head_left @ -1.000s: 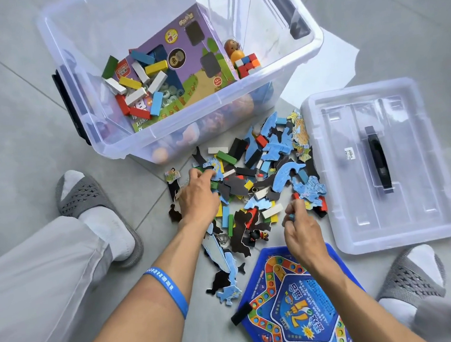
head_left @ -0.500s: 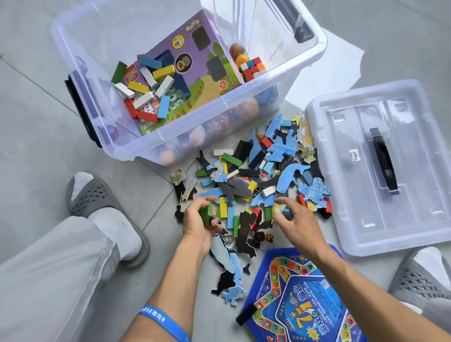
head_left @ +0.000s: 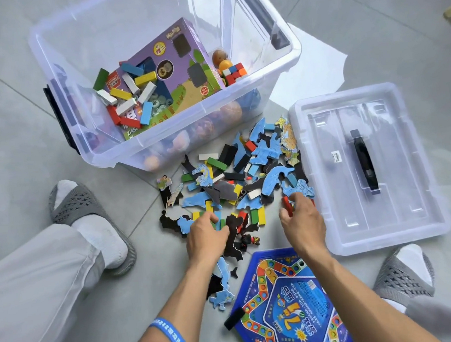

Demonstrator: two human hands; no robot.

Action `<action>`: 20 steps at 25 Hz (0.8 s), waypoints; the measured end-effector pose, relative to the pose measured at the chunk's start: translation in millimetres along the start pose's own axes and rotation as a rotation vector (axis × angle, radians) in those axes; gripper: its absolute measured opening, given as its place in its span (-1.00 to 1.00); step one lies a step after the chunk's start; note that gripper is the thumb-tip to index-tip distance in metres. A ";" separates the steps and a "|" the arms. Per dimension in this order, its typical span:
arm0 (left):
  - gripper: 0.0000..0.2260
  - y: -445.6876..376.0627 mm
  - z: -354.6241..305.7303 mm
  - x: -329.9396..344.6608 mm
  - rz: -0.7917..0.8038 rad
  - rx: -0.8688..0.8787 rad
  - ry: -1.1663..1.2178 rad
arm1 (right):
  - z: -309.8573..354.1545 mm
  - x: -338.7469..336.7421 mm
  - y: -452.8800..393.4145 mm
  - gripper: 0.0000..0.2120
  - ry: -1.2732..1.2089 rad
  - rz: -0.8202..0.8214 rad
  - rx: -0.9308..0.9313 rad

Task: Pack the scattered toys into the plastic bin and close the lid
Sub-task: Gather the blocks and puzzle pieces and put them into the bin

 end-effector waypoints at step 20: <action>-0.78 44.1 -78.1 -24.6 0.103 -0.212 1.808 | 66.7 -12.6 76.4 -0.67 -1.661 1.006 0.440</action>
Point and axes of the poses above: each hand's wrist, its own y-axis away from the middle knuckle, its own x-axis out of the palm, z = x × y, the point moved 9 cm from there along -y, towards the middle knuckle, and after that the axes turned 13 degrees about x, right-handed, at the moved point
